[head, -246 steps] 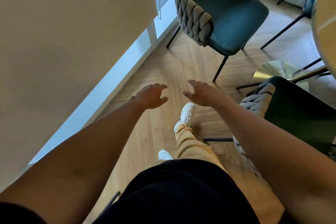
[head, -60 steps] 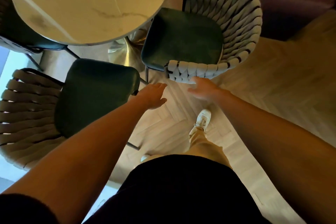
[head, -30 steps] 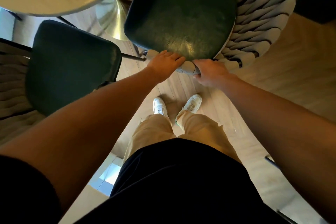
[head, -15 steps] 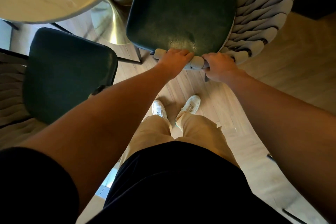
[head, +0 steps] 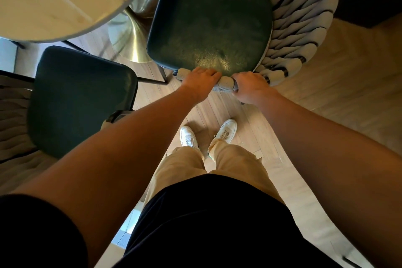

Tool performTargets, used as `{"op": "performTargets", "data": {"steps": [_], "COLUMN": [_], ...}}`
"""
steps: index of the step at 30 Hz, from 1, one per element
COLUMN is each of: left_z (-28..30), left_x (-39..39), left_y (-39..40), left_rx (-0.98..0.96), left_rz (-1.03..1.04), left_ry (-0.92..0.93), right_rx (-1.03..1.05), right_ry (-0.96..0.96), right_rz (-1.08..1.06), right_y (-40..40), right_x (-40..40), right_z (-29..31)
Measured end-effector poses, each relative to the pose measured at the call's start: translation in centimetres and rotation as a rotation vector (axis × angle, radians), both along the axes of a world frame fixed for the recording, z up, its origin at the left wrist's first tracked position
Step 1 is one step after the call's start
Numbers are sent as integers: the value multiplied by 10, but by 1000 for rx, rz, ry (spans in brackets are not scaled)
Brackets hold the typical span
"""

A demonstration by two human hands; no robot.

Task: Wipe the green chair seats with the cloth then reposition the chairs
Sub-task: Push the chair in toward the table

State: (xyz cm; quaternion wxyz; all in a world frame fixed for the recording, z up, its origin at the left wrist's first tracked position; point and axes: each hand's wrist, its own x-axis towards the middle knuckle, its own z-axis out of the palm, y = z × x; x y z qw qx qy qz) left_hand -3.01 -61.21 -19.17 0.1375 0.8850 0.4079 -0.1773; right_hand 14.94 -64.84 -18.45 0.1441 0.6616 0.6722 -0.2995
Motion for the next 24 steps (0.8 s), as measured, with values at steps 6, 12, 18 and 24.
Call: {"op": "performTargets", "data": {"steps": [6,12,18,24], "left_z": [8,19,36,51], "left_x": [-5,-12,-20,-15], "left_y": [-5,-12,-14,-11], "left_rx": [-20,-25,-36,-81], "left_rz": [9,-10,-52,-90], "left_ry": [-54,-58,-57,-94], "right_rx": [12,21,8,53], "right_ry": [-31,-29,-29,-33], "right_rz": [82,37,-60,-179], "right_y": [-12,-30,-45,-58], "right_x": [7,10,2,-4], "right_z": [3,22,51,70]}}
